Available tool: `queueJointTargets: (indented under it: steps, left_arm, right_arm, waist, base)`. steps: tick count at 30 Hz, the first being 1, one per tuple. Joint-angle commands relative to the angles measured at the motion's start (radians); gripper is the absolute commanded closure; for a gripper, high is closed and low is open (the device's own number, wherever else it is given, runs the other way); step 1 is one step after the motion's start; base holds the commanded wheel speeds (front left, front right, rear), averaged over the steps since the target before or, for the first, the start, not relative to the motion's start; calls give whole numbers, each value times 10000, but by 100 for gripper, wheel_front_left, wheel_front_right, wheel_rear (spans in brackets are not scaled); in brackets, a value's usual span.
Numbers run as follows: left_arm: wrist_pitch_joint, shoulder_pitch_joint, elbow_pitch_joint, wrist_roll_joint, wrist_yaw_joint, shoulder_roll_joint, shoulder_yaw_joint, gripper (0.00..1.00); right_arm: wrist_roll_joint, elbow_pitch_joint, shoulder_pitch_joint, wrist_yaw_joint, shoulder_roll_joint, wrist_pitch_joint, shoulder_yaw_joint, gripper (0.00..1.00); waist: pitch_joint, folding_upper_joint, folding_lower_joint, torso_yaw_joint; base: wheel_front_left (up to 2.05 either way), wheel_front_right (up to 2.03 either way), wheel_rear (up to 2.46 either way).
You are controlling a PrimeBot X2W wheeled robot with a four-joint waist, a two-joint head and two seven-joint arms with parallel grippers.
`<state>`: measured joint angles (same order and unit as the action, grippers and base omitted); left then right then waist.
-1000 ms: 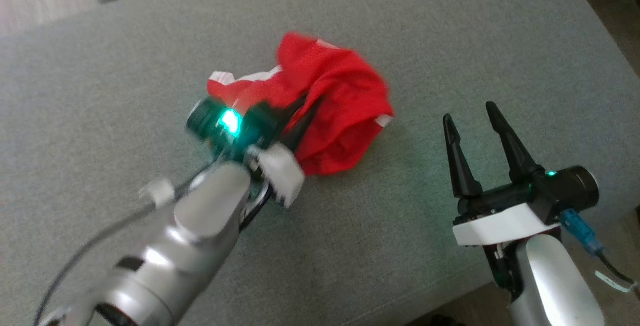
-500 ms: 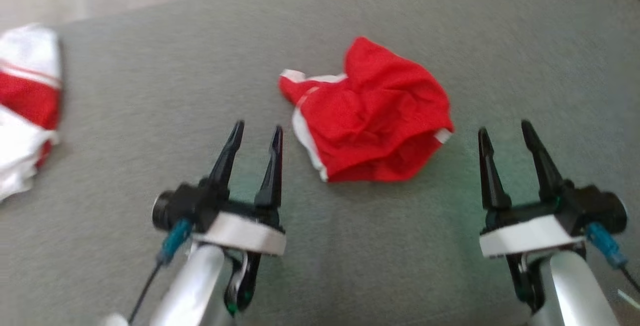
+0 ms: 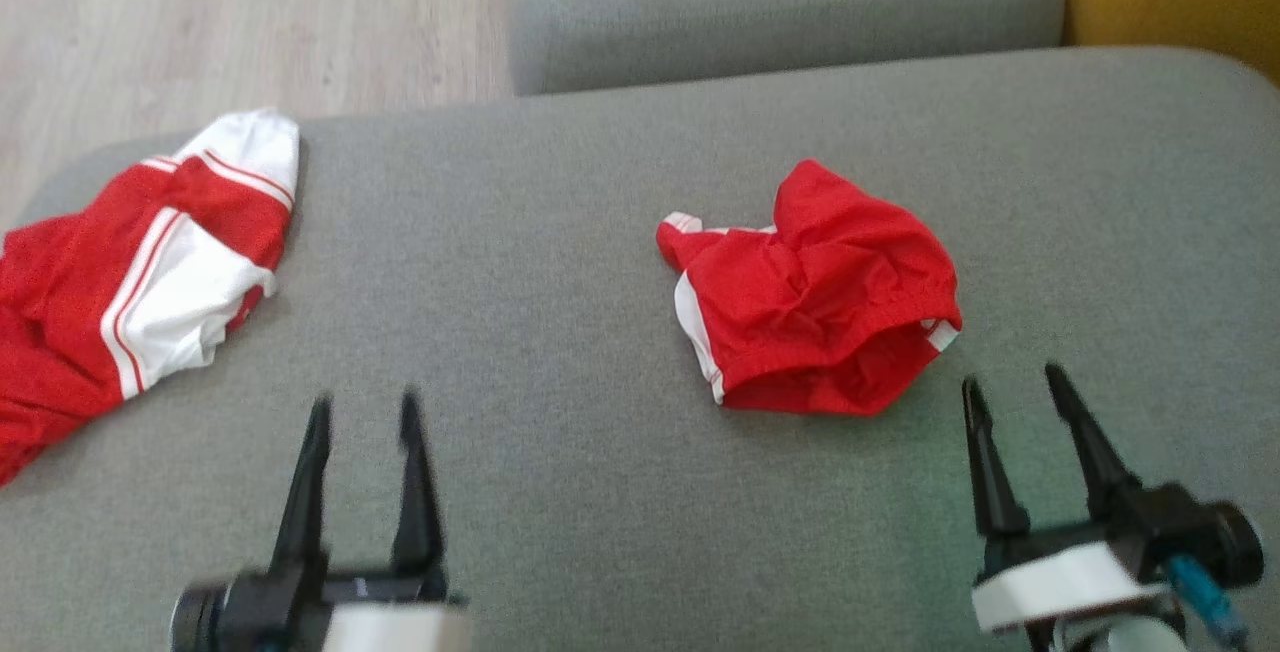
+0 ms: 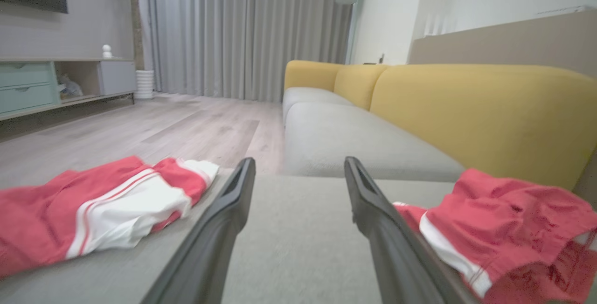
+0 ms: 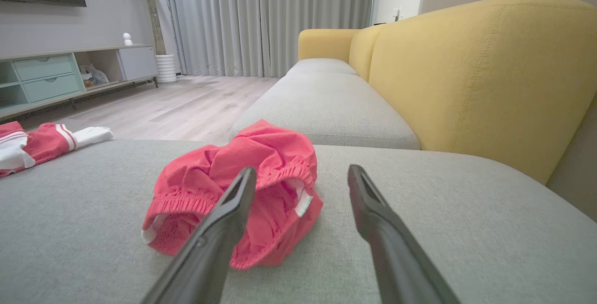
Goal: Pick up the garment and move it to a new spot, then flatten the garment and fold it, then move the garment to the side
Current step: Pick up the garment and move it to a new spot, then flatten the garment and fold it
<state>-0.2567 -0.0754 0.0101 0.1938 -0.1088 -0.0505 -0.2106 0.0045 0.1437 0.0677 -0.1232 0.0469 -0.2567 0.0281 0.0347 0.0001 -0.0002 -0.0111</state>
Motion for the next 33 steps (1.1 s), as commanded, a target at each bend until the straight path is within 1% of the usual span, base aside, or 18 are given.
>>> queueJointTargets:
  steps: [1,4,8,20,33]
  left_arm:
    - [-50,76,-361,-57,-125,2,441,0]
    - [-50,-526,-325,-340,-322,2,543,0]
    - [-51,-770,-198,-502,-496,2,461,0]
    - [-51,-632,-105,-827,-375,2,207,0]
    - [-51,-698,3,-946,-363,3,71,0]
  right_arm:
    - [-98,-383,-92,-75,34,-51,257,0]
    - [-115,-470,210,-75,34,-51,220,0]
    - [-77,-526,386,-75,34,-51,85,0]
    - [-174,-551,237,-75,34,-51,48,0]
    - [-170,-521,278,-75,34,-51,55,0]
  waist:
    - [-175,-1,2,-30]
    - [-321,-1,2,-50]
    - [-446,-1,2,20]
    - [-457,-1,2,260]
    - [-517,-1,2,441]
  base:
    - [0,0,0]
    - [0,0,0]
    - [0,0,0]
    - [0,0,0]
    - [0,0,0]
